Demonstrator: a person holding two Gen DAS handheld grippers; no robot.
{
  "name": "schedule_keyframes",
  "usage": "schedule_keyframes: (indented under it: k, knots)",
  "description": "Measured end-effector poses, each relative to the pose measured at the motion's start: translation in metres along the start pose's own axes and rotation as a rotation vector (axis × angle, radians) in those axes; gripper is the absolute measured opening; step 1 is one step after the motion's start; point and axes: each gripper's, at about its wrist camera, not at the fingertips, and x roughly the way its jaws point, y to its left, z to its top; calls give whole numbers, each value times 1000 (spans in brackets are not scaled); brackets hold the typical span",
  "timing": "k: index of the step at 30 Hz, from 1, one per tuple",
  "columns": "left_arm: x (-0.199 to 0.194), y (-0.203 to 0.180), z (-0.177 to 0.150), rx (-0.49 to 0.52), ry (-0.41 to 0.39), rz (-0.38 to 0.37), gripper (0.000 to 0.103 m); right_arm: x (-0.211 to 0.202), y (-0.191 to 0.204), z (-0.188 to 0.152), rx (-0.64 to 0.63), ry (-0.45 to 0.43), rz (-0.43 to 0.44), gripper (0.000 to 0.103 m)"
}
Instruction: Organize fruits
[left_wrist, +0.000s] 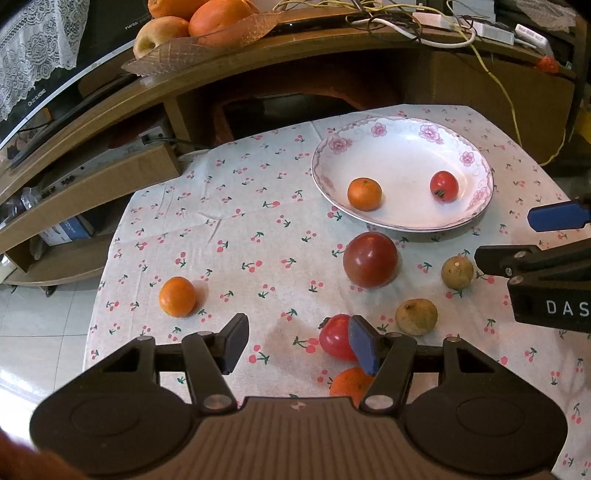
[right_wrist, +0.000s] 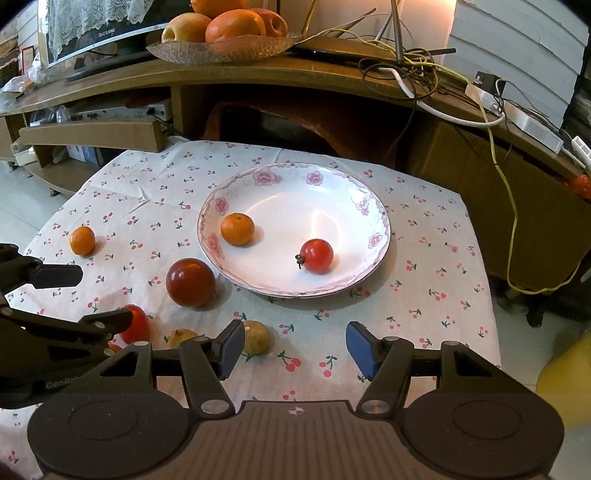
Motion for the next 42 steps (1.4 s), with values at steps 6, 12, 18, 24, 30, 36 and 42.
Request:
schedule_keyframes:
  k: [6, 12, 18, 24, 30, 36, 42]
  knots:
    - [0, 0, 0, 2, 0, -1, 66, 1, 2, 1, -3, 4, 2, 61]
    - [0, 0, 0, 1, 0, -1, 66, 1, 3, 1, -9, 4, 4, 61]
    - [0, 0, 0, 3, 0, -2, 66, 1, 3, 1, -8, 5, 3, 61]
    - [0, -1, 0, 2, 0, -2, 66, 1, 3, 1, -8, 6, 3, 61]
    - [0, -1, 0, 3, 1, -2, 66, 1, 4, 0, -11, 7, 3, 61]
    - [-1, 0, 0, 3, 1, -2, 66, 2, 4, 0, -10, 8, 3, 61]
    - [-1, 0, 0, 3, 1, -2, 66, 1, 4, 0, -11, 8, 3, 61]
